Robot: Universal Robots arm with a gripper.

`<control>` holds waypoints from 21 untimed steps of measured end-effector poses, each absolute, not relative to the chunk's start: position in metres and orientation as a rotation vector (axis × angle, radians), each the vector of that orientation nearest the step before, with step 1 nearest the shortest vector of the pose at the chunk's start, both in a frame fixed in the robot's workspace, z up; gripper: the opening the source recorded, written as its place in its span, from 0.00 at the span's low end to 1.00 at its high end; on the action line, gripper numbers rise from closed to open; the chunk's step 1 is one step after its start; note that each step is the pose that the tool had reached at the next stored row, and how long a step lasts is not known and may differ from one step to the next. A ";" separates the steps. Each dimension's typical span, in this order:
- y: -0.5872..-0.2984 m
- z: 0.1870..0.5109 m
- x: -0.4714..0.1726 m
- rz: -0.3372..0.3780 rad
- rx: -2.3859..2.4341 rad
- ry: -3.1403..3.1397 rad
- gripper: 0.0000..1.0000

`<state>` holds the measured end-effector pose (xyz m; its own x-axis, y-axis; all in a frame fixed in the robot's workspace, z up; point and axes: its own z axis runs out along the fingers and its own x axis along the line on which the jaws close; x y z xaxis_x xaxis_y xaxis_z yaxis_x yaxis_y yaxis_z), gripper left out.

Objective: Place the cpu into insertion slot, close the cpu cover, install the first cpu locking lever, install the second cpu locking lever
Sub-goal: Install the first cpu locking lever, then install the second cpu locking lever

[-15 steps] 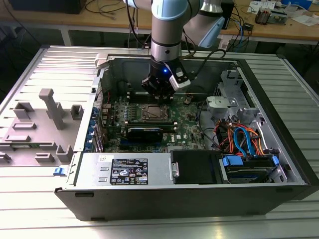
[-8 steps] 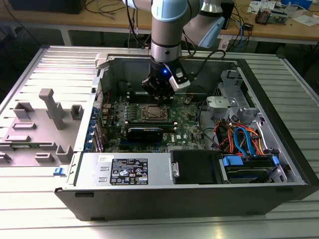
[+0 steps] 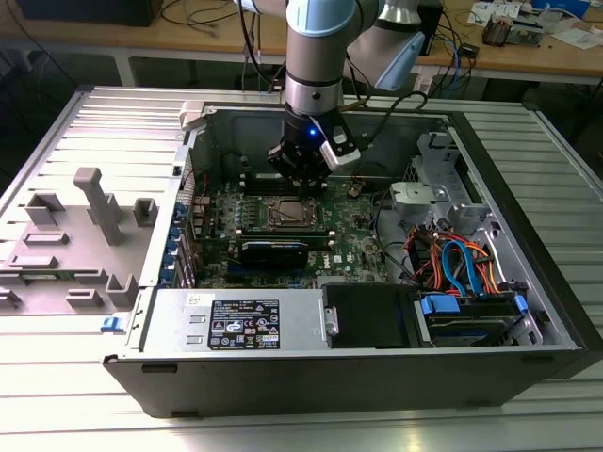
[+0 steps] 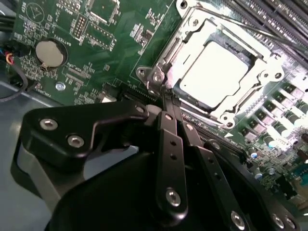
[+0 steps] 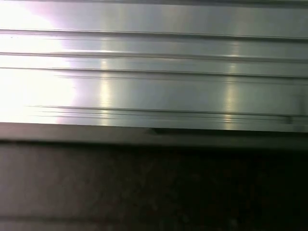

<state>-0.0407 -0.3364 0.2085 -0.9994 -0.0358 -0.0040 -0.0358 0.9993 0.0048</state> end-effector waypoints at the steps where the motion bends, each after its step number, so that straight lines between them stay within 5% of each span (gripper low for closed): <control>1: -0.337 0.209 -0.041 0.007 -0.056 3.137 0.11; 21: -0.345 0.209 -0.041 0.007 -0.056 3.138 0.11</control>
